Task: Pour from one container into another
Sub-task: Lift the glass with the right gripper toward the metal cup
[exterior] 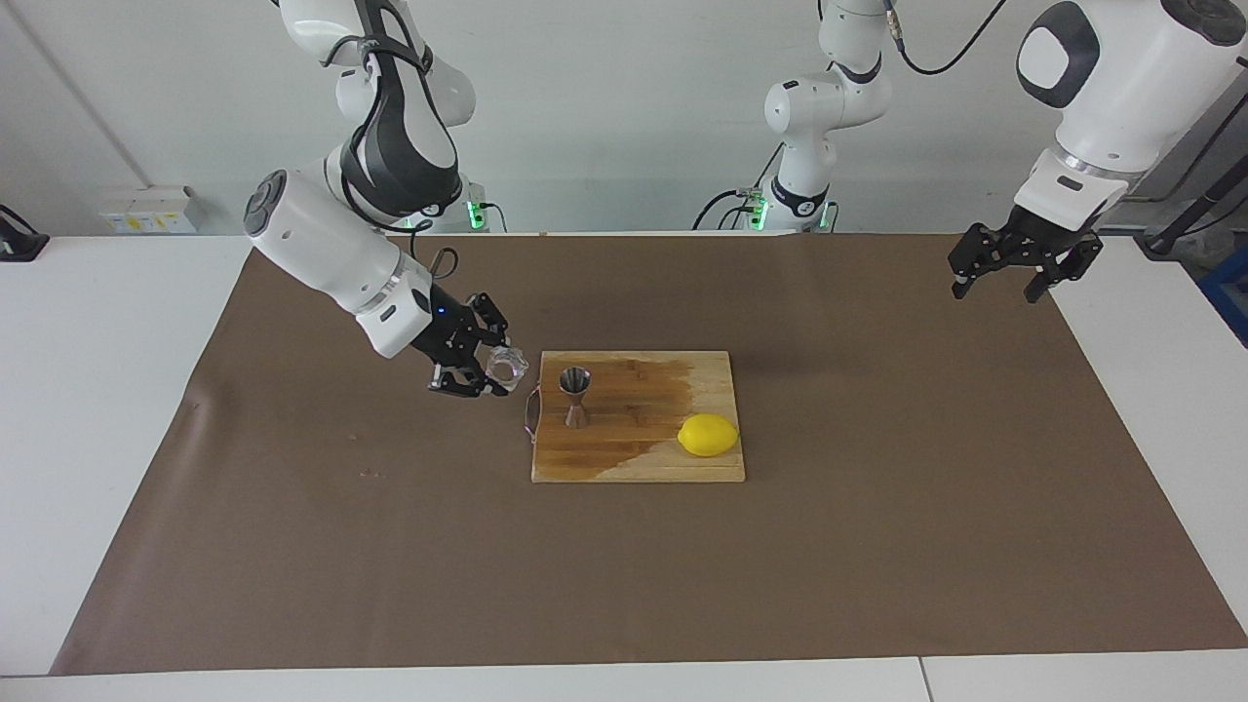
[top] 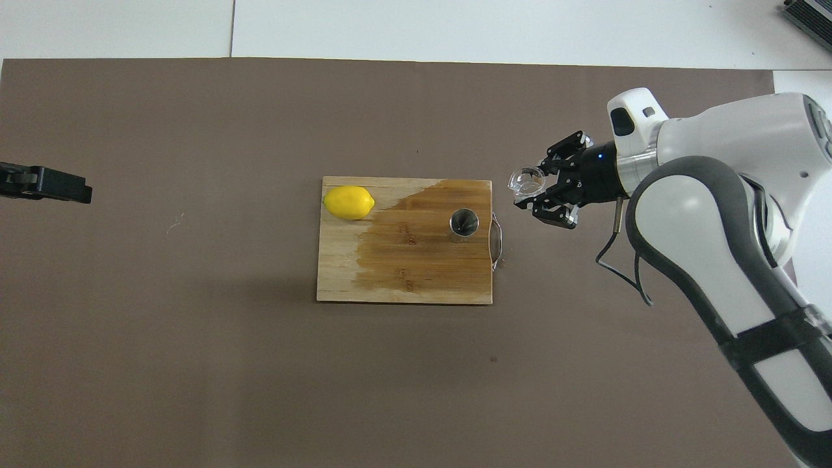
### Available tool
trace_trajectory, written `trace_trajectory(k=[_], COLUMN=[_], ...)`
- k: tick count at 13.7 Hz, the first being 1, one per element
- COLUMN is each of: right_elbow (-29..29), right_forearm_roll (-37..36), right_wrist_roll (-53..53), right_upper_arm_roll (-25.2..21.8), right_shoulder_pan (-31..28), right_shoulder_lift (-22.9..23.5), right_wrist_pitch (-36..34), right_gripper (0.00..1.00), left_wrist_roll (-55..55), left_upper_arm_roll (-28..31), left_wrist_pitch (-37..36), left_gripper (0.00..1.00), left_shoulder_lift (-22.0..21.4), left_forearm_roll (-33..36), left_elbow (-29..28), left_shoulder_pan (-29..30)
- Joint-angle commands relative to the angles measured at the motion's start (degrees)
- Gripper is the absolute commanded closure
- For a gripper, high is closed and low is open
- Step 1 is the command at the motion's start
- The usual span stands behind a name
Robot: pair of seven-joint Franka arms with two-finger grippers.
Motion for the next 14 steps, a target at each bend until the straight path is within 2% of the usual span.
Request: trace_trajectory(k=[1,6,8,13,14], right_elbow=[-4.3,-11.7,-12.4,-14.0,-14.0], right_forearm_roll=[-1.4,-1.4,-1.4,-1.7,-3.6], right_wrist_roll=[1.1,1.9,1.9,4.9,6.6], right_upper_arm_roll=[0.9,4.4,4.4,6.6,7.3], right_shoulder_pan=[-0.6,-0.5,-0.5,-0.4,-0.4], right_shoulder_lift=[-3.3,-6.3,-6.5,-7.2,-6.9], right_wrist_pitch=[2.2,9.6,9.8,13.3,14.2], right_gripper=[1.0,1.0,1.0,1.0,1.0], left_wrist_roll=[-3.4,-3.4,-3.5,-3.5,-3.6], left_upper_arm_roll=[-0.4,-0.5,-0.6,-0.8,-0.8], left_wrist_pitch=[-0.8,-1.3,-1.8,-11.3,-12.6], left_gripper=[0.0,0.0,0.0,0.0,0.0], left_shoulder_lift=[-1.1,-1.1,-1.1,-1.4,-1.5], left_forearm_roll=[-0.2,-0.4,-0.4,-0.5,-0.4], left_elbow=[-0.7,-1.1,-1.0,-1.1,-1.0], left_shoulder_pan=[-0.6,-1.3,-1.3,-1.5,-1.6])
